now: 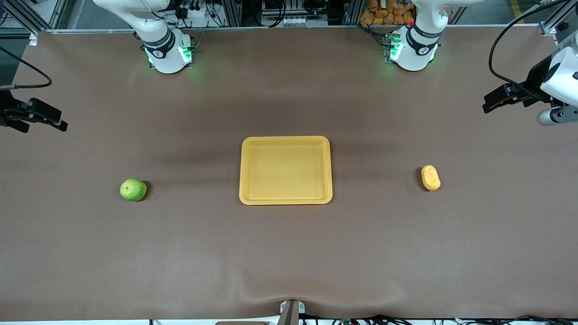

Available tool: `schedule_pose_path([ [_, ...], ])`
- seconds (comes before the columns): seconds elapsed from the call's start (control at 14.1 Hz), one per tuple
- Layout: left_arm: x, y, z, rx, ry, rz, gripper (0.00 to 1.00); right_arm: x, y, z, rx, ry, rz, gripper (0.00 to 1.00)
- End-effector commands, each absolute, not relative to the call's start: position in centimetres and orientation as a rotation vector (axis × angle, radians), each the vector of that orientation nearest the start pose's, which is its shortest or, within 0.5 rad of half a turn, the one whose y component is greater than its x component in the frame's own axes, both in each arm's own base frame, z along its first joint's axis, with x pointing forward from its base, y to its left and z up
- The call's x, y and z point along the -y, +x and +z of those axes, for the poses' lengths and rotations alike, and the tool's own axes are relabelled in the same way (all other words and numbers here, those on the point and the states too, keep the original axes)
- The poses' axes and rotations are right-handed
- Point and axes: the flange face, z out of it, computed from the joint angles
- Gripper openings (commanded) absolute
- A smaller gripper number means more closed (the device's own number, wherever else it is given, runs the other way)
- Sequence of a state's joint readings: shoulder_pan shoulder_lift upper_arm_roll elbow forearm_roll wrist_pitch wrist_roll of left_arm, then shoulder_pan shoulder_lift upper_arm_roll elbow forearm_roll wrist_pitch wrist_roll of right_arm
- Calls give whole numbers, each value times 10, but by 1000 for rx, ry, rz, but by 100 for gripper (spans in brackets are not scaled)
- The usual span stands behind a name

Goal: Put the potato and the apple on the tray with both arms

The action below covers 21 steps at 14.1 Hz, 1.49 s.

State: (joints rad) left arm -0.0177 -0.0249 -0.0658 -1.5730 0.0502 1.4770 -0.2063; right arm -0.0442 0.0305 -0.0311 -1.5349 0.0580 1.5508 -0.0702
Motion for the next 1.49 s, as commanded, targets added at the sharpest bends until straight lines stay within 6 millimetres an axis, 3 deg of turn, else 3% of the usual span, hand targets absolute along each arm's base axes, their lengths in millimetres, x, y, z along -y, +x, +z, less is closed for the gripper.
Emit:
schedule_pose_path([
  [0.0,37,533,634,95,-3076,73,100,36,558,629,5,-3086,12,100],
  [1.21,42,547,612,53,-3076,132,100,44,562,623,-18,-3087,12,100],
  [1.42,41,548,611,57,-3075,142,100,51,571,600,-36,-3088,90,100],
])
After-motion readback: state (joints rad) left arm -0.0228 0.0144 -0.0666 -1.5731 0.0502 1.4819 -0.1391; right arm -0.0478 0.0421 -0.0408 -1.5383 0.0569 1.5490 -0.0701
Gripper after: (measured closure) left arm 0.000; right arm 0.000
